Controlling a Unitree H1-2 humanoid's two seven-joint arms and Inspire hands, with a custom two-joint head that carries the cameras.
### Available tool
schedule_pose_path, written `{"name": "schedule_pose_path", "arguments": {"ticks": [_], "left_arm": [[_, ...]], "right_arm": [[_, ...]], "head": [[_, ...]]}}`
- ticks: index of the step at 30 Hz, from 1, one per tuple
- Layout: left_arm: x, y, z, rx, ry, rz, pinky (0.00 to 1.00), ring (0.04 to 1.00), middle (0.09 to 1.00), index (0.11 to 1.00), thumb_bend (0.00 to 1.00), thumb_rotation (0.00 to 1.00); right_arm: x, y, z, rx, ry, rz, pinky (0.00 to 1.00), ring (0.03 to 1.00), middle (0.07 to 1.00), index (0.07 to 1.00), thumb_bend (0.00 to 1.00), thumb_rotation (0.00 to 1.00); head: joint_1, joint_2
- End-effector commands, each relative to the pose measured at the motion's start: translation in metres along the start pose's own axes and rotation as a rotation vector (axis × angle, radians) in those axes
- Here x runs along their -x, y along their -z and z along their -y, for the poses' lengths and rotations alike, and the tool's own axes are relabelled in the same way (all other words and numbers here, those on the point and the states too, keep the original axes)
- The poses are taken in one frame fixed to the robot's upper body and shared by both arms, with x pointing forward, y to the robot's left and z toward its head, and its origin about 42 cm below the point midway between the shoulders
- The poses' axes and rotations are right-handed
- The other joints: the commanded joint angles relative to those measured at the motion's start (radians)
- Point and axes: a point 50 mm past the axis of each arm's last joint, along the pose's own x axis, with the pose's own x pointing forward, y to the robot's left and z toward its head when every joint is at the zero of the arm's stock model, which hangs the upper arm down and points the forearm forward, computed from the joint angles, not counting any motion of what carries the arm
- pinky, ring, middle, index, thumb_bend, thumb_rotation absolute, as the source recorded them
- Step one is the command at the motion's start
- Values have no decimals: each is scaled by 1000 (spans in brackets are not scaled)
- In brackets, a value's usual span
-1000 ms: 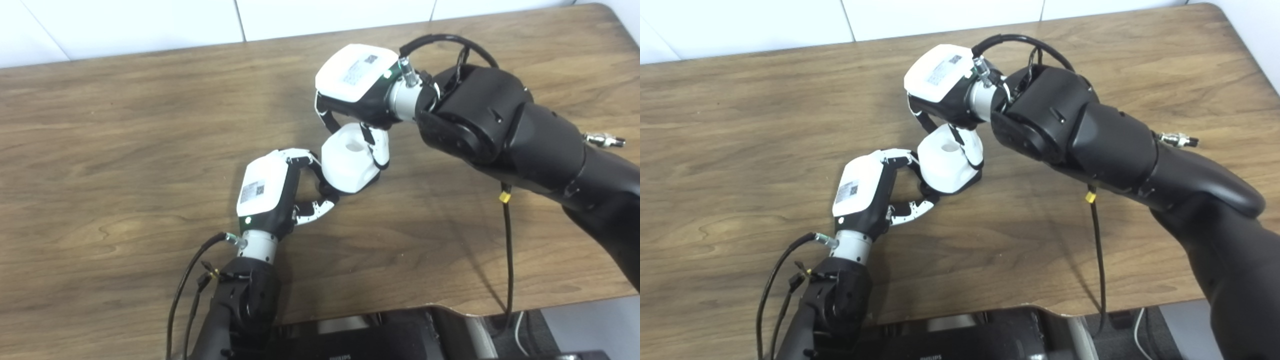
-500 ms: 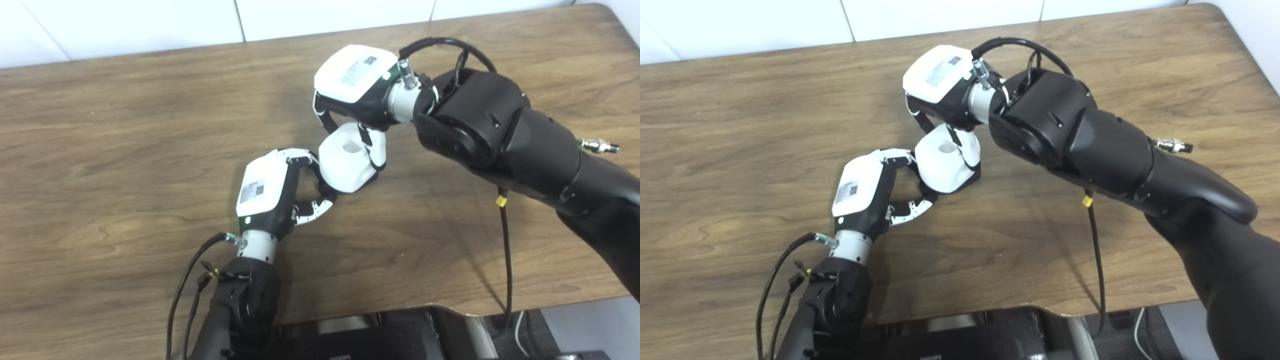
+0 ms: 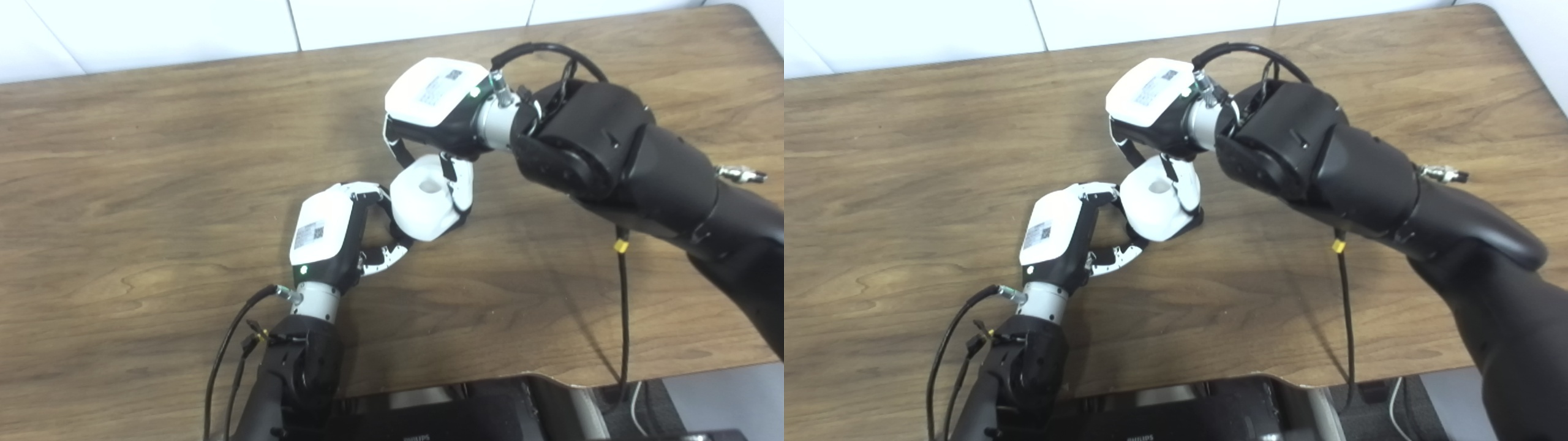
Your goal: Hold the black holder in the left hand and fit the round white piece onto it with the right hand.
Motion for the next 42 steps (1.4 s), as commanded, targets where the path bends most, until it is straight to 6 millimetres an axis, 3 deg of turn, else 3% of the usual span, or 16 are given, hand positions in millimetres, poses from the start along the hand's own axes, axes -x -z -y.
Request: {"name": "schedule_pose_path", "arguments": {"ticks": [1, 11, 20, 28, 42], "left_arm": [[-6, -11, -12, 0, -60, 49, 868, 807, 747, 483, 520, 53], [-6, -10, -12, -2, -59, 49, 877, 810, 747, 483, 520, 54], [-6, -10, -12, -5, -59, 53, 879, 811, 746, 483, 520, 54], [-6, -10, -13, -1, -58, 49, 885, 811, 745, 483, 520, 54], [-5, -9, -12, -2, -58, 49, 877, 812, 745, 483, 520, 55]], "right_arm": [[11, 2, 21, 22, -23, -4, 626, 839, 750, 502, 999, 281], [11, 1, 22, 34, -30, 6, 627, 826, 735, 530, 1000, 272], [11, 3, 21, 27, -31, -3, 657, 883, 795, 539, 1000, 247], [10, 4, 21, 20, -29, -11, 649, 874, 767, 520, 1000, 247], [9, 7, 19, 25, -30, -39, 627, 919, 827, 540, 1000, 193]], "head": [[-1, 1], [-3, 0], [-4, -1], [-6, -2], [-4, -4]]}}
